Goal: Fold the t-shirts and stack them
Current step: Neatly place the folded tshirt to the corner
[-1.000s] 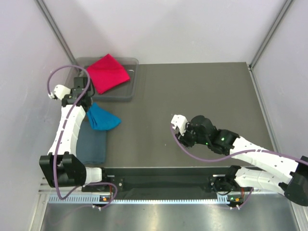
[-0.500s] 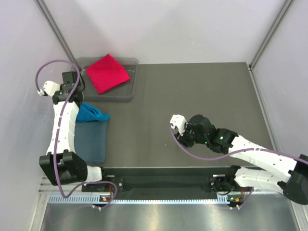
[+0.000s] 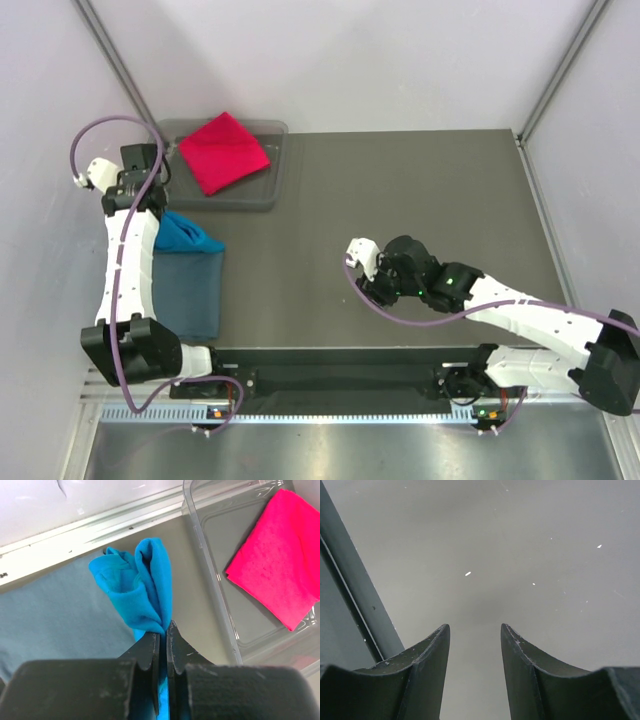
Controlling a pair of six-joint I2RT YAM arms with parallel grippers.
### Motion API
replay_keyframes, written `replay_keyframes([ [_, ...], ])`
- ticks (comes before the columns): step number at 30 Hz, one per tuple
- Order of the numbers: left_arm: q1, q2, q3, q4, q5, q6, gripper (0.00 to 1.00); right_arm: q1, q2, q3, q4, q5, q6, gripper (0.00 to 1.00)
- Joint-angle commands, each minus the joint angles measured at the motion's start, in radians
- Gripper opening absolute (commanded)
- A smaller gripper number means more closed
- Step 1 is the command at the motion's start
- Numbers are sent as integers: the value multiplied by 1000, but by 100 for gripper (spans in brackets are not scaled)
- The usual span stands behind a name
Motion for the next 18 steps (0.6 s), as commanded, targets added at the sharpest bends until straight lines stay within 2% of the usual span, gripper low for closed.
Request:
replay_keyframes([
  [1, 14, -43, 52, 24, -7, 63, 0, -11, 5, 38, 56, -23, 19, 46],
  [5, 20, -28, 75, -2, -13, 75, 0, -11, 11, 28, 65, -30, 30, 46],
  [18, 37, -52, 15, -33, 7, 75, 0, -11, 23, 5, 90, -31, 38, 46],
])
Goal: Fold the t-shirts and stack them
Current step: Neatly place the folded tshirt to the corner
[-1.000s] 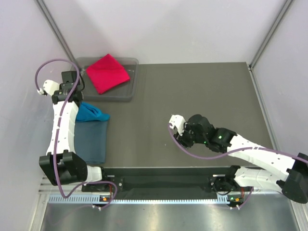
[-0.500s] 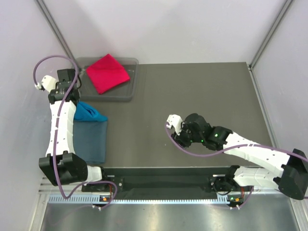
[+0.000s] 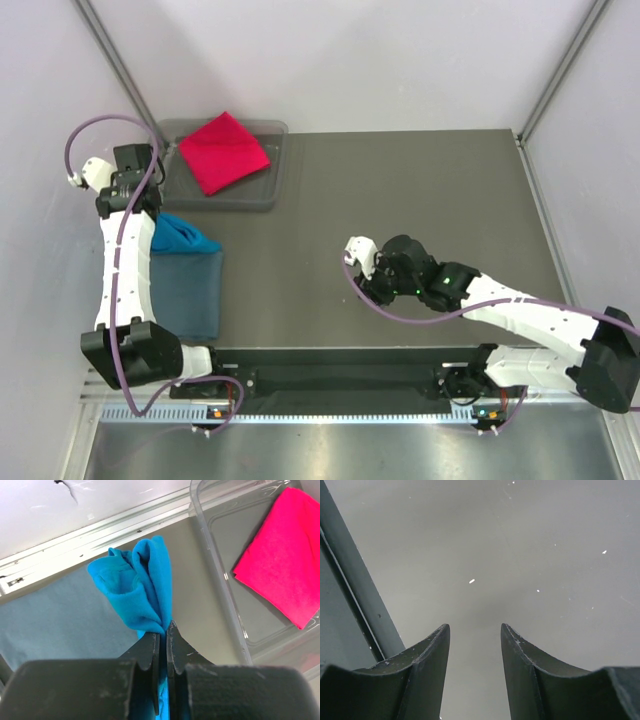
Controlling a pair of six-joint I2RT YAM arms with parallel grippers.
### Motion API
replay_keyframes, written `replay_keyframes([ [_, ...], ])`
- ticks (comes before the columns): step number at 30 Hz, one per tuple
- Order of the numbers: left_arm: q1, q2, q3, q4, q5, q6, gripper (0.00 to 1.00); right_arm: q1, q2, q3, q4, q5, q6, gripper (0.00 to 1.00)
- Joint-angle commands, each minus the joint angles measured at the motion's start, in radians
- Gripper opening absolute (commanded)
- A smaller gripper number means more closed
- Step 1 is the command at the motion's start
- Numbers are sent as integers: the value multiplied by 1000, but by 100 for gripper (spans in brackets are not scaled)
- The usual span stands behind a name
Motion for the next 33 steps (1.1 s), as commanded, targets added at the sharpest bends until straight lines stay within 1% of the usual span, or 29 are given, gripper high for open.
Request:
replay_keyframes([
  [1, 12, -41, -7, -13, -12, 15, 0, -11, 8, 8, 54, -16, 14, 46],
  [8, 44, -32, -29, -28, 17, 47, 0, -11, 11, 5, 47, -7, -15, 46],
  [13, 52, -46, -40, -50, 11, 39, 0, -11, 16, 10, 34, -27, -26, 46],
  [19, 56, -66, -49, -82, -10, 30, 0, -11, 34, 8, 58, -53, -5, 46],
  [23, 66, -84, -75, -135, -22, 26, 0, -11, 33, 16, 54, -59, -8, 46],
  [29, 72, -130, -142, -145, -15, 16, 0, -9, 7, 7, 35, -78, -8, 46],
  [33, 72, -141, -150, -184, -27, 13, 0, -9, -2, 0, 23, -78, -14, 46],
])
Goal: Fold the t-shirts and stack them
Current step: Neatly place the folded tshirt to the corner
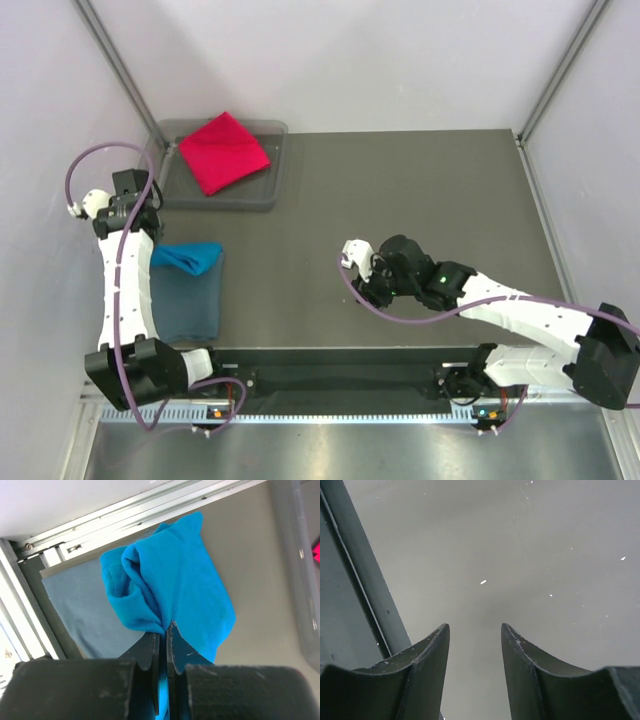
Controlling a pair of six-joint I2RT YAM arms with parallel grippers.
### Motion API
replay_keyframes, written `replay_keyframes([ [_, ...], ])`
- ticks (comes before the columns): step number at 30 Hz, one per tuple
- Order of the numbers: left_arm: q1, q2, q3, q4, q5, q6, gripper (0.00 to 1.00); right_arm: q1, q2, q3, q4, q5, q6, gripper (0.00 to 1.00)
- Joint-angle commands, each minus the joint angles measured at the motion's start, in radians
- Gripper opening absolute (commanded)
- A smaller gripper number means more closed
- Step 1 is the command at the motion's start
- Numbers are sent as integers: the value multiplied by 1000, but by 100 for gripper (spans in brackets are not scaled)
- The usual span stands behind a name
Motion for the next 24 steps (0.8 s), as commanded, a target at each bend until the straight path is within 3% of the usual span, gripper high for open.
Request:
replay_keyframes([
  [1, 7, -42, -15, -49, -24, -12, 0, -11, -32, 2, 12, -21, -2, 47],
  [24, 10, -203, -219, -156, -77, 5, 1, -11, -88, -34, 6, -16, 3, 47],
])
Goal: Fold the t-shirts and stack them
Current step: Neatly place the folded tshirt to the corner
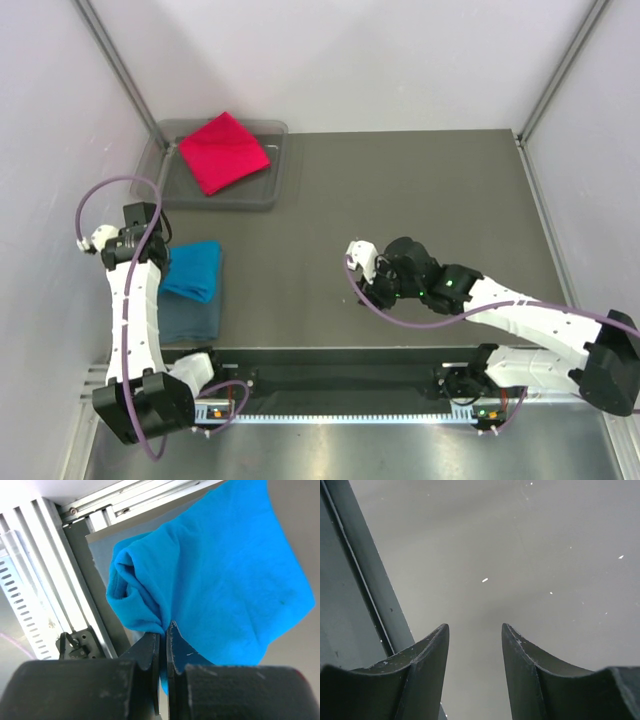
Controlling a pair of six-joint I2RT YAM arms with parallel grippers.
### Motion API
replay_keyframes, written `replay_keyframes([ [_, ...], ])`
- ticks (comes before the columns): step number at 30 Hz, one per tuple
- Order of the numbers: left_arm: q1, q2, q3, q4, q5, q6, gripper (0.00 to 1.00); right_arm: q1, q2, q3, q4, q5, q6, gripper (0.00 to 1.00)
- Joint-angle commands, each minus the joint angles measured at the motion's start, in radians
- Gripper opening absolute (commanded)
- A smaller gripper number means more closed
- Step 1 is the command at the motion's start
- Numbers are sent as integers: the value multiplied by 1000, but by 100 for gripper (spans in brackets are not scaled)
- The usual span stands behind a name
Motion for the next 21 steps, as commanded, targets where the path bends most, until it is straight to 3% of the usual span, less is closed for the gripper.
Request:
replay_keyframes([
  [1, 8, -26, -23, -35, -43, 21, 1, -11, -48, -15, 11, -12, -2, 47],
  [21, 11, -45, -61, -54, -80, 27, 1, -11, -79, -46, 8, -6, -5, 48],
])
